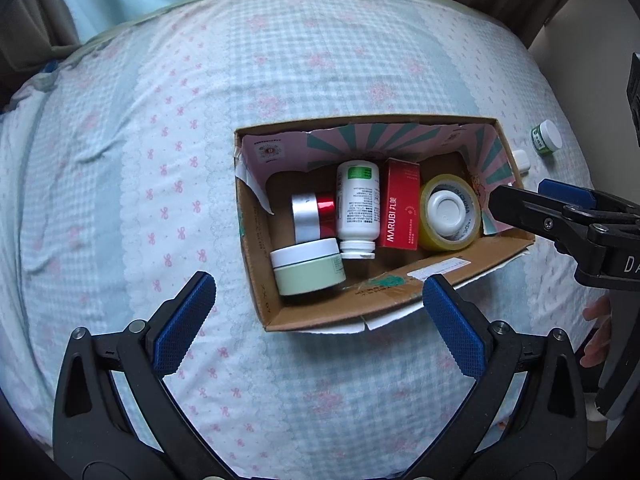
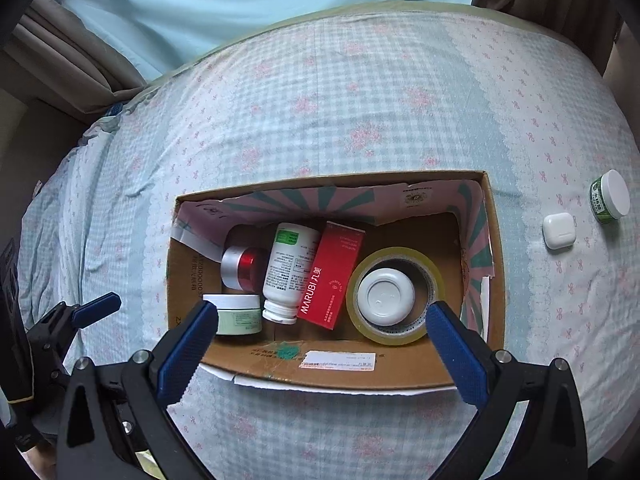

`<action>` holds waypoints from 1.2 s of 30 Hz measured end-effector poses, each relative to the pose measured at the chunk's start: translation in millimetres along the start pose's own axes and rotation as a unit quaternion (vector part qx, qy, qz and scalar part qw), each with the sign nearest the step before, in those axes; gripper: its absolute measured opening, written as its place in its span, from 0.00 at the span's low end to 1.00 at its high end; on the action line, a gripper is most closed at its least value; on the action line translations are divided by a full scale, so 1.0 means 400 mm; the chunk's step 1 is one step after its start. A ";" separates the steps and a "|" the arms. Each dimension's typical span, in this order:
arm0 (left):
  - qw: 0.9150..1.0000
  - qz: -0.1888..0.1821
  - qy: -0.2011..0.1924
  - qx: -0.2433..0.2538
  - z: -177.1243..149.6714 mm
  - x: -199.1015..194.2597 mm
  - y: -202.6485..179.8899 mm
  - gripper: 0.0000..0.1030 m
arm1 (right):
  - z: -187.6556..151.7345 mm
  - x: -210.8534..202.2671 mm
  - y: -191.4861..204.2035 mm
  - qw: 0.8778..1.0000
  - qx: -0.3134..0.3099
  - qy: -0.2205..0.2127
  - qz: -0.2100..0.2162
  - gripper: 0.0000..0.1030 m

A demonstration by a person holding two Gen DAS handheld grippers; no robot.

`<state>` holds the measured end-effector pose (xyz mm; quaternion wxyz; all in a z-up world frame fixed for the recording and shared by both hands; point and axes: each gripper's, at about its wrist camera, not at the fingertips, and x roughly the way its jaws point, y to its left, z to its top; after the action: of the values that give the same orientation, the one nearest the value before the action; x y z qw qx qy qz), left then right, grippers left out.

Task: Organize rigid objects
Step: 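Lift both tools from the box toward the earbud case and white-lidded jar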

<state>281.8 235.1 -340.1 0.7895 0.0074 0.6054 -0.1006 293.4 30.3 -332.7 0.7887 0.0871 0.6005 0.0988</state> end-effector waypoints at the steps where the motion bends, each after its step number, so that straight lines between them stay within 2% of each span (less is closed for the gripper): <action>1: 1.000 0.000 -0.005 -0.001 -0.008 -0.018 -0.005 1.00 | -0.007 -0.016 0.005 1.000 -0.002 -0.003 0.000 1.00; 12: 0.996 0.000 -0.083 -0.021 -0.057 -0.242 -0.071 1.00 | -0.083 -0.231 0.033 0.998 -0.021 -0.065 -0.009 1.00; 19: 0.993 0.002 -0.120 -0.019 -0.073 -0.344 -0.173 1.00 | -0.134 -0.378 -0.022 0.994 -0.034 -0.099 -0.018 1.00; 25: 0.988 0.014 -0.149 -0.032 -0.098 -0.388 -0.312 1.00 | -0.180 -0.493 -0.152 0.991 -0.031 -0.126 -0.041 1.00; 30: 0.982 0.032 -0.176 -0.061 -0.118 -0.399 -0.475 1.00 | -0.214 -0.569 -0.313 0.985 -0.053 -0.145 -0.075 1.00; 36: 0.980 0.032 -0.167 -0.106 -0.126 -0.342 -0.680 1.00 | -0.213 -0.612 -0.541 0.984 -0.073 -0.146 -0.070 1.00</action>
<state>154.2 -4.3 -192.5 0.8783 -0.0744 0.4722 -0.0104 158.8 -240.7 -182.9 0.8772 0.0005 0.4745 0.0729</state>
